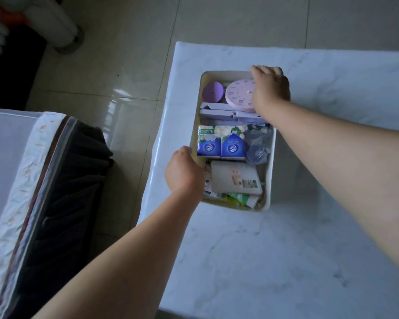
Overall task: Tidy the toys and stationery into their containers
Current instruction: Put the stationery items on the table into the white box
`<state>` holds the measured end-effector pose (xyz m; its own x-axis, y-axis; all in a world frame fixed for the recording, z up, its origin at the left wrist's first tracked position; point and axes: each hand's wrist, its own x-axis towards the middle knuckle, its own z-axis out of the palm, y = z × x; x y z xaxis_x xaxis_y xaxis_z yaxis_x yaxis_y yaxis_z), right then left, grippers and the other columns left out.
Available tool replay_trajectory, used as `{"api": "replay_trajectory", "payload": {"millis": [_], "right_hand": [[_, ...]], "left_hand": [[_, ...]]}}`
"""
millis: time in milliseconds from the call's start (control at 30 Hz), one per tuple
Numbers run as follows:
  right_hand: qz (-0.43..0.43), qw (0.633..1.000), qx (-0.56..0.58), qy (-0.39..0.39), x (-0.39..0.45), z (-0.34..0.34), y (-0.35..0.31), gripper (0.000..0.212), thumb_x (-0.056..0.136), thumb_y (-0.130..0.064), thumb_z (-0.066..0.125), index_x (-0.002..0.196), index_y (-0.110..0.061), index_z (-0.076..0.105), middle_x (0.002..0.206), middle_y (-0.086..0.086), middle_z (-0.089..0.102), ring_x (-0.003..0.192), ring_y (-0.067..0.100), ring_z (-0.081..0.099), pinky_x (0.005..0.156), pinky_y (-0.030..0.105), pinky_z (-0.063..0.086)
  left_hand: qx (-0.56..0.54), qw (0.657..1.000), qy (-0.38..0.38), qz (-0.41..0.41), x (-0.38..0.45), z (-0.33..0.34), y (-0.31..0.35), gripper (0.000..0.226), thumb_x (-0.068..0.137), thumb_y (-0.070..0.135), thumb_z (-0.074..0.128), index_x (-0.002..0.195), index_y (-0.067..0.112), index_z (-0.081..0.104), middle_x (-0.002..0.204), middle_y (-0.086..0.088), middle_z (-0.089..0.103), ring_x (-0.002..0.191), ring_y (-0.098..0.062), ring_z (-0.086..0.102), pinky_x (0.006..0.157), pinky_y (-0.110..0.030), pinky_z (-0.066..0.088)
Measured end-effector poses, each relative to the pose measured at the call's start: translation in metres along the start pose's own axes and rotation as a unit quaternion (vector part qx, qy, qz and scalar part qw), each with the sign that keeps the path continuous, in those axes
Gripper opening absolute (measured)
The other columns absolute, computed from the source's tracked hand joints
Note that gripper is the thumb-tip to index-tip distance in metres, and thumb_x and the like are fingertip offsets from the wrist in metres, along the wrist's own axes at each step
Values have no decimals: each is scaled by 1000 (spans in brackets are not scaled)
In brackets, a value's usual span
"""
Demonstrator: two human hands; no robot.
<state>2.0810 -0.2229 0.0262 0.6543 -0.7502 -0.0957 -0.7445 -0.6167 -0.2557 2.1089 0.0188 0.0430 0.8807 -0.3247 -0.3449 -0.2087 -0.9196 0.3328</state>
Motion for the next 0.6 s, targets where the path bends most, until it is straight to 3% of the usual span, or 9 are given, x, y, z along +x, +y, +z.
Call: {"api": "replay_trajectory", "payload": {"millis": [200, 300, 467, 600], "right_hand": [[28, 1000, -7, 7, 13, -5, 8, 37, 87, -13, 60, 123, -16, 57, 129, 11, 56, 124, 34, 43, 98, 39, 34], [80, 996, -10, 36, 15, -5, 23, 25, 91, -11, 53, 115, -16, 60, 123, 13, 60, 119, 34, 48, 96, 40, 35], [163, 986, -1, 34, -14, -8, 70, 27, 93, -4, 43, 113, -13, 58, 120, 15, 60, 112, 34, 57, 89, 39, 42], [193, 981, 3, 17, -47, -13, 98, 27, 93, -3, 44, 116, -15, 52, 122, 12, 58, 112, 32, 57, 82, 36, 43]], "left_hand": [[25, 999, 29, 22, 12, 3, -2, 57, 81, -5, 43, 129, 24, 56, 122, 1, 63, 104, -25, 62, 80, -31, 48], [45, 998, 27, 43, 32, -4, 4, 59, 78, -4, 43, 127, 25, 59, 123, 1, 64, 108, -25, 61, 85, -30, 47], [83, 989, 6, 121, 66, -20, 33, 40, 75, 1, 48, 105, 18, 69, 106, -8, 69, 96, -32, 63, 82, -34, 52], [105, 982, -21, 155, 88, -21, 71, 36, 77, 6, 50, 104, 17, 70, 103, -13, 68, 95, -34, 63, 77, -29, 48]]}}
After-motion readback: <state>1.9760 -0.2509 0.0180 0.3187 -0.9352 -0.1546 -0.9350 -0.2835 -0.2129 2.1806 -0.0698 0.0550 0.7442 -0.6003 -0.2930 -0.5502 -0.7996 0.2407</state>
